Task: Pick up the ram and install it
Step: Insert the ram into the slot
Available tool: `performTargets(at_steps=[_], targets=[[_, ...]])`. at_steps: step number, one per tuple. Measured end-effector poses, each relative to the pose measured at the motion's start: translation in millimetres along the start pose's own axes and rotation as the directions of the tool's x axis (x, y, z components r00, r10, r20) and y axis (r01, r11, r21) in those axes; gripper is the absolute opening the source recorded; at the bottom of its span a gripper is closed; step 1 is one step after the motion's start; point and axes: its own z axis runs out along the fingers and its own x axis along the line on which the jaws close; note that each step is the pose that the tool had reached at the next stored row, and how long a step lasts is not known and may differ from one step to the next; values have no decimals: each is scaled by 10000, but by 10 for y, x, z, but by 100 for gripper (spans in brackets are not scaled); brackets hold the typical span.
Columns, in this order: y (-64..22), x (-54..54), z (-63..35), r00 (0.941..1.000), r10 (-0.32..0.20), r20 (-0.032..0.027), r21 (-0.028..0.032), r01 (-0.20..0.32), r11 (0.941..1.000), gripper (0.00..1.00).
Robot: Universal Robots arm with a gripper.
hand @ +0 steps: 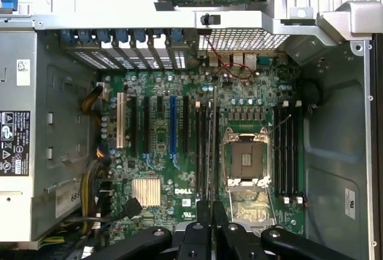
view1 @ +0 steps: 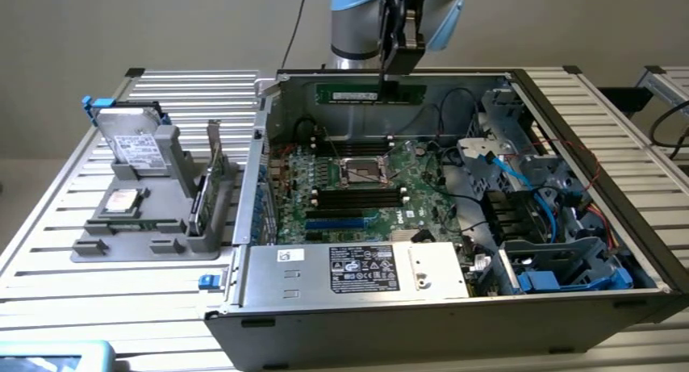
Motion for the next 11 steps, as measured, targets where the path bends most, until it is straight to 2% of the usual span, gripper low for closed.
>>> performTargets(at_steps=[11], targets=[[-2,-157,141,10000,1,0,34,-1,10000,14]])
